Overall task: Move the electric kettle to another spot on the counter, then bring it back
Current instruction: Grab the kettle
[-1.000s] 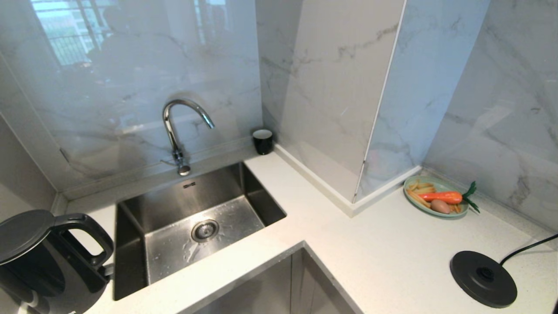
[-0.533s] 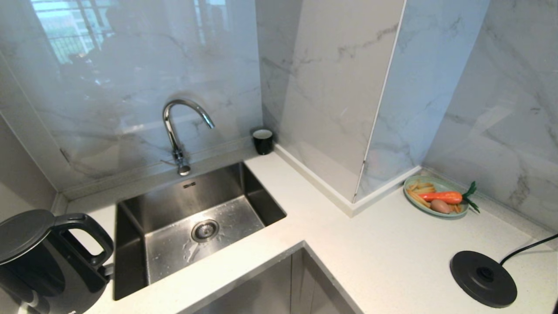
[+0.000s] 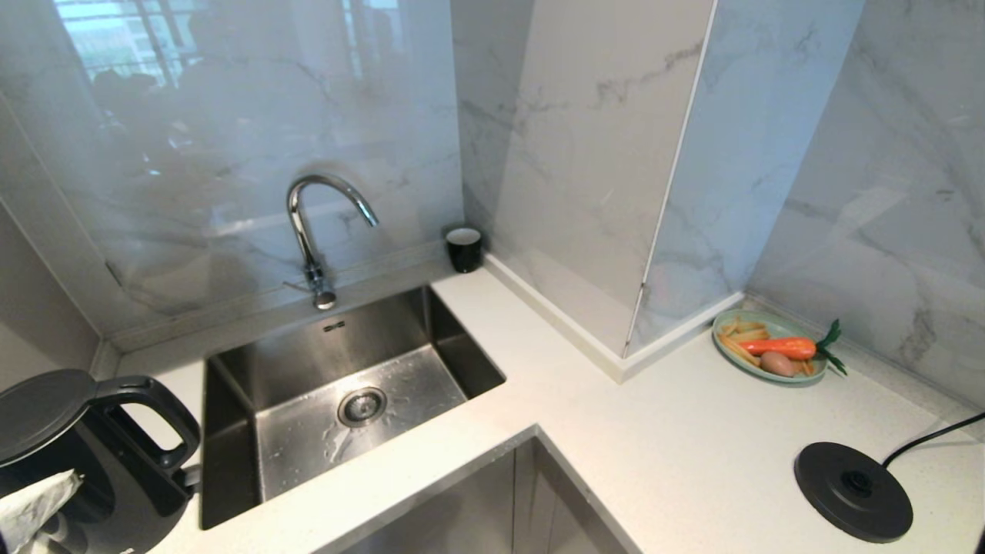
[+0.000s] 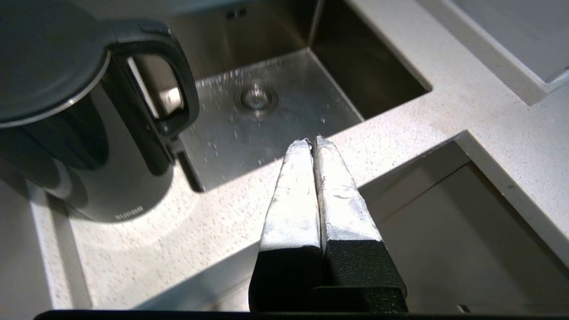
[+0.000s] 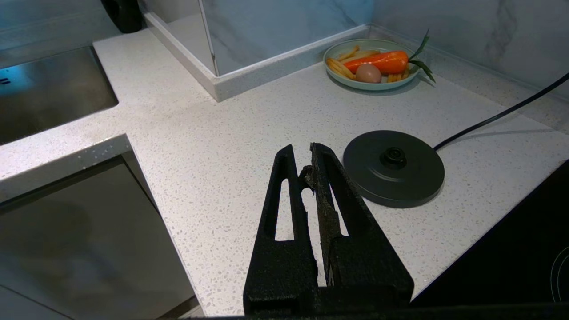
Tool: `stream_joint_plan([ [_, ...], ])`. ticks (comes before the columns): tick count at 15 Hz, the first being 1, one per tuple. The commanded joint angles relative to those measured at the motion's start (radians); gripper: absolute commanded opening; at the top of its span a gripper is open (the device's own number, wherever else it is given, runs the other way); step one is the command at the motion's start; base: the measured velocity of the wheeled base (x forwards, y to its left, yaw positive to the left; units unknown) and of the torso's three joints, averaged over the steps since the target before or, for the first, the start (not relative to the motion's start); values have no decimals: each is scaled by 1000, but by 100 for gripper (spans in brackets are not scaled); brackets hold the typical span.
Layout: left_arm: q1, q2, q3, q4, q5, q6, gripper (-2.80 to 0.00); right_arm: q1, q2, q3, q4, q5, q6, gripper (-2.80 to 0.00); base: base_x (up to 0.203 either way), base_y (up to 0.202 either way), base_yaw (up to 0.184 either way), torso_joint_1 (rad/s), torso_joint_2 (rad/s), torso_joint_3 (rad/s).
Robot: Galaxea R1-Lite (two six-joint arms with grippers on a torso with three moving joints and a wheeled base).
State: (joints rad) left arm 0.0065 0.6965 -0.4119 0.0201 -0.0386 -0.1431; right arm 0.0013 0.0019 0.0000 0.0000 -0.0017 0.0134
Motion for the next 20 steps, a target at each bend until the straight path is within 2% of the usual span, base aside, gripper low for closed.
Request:
stream_joint_plan([
  [1,-2,235,-45,2,8,-39,-280,0,0,0,0,0,0,-280,0,0,0,0,0,0],
  [3,-7,345,-75,-11,25,-106,-280,0,0,0,0,0,0,-280,0,0,0,0,0,0],
  [4,-9,395,-82,-29,55,-146,-280,0,0,0,0,0,0,-280,0,0,0,0,0,0],
  [5,-19,447,-83,-53,110,-179,-280,0,0,0,0,0,0,-280,0,0,0,0,0,0],
  [7,-102,506,-60,-117,248,-227,-280,0,0,0,0,0,0,-280,0,0,0,0,0,0],
  [8,-149,517,-36,-149,294,-242,-280,0,0,0,0,0,0,-280,0,0,0,0,0,0],
  [12,-251,617,66,-346,474,-288,-280,0,0,0,0,0,0,-280,0,0,0,0,0,0],
  [14,-269,637,108,-416,503,-298,-280,0,0,0,0,0,0,-280,0,0,0,0,0,0],
  [16,-262,672,131,-440,513,-344,-280,0,0,0,0,0,0,-280,0,0,0,0,0,0],
  [18,-237,715,156,-488,517,-361,-280,0,0,0,0,0,0,-280,0,0,0,0,0,0],
  [20,-192,760,179,-581,524,-356,-280,0,0,0,0,0,0,-280,0,0,0,0,0,0],
])
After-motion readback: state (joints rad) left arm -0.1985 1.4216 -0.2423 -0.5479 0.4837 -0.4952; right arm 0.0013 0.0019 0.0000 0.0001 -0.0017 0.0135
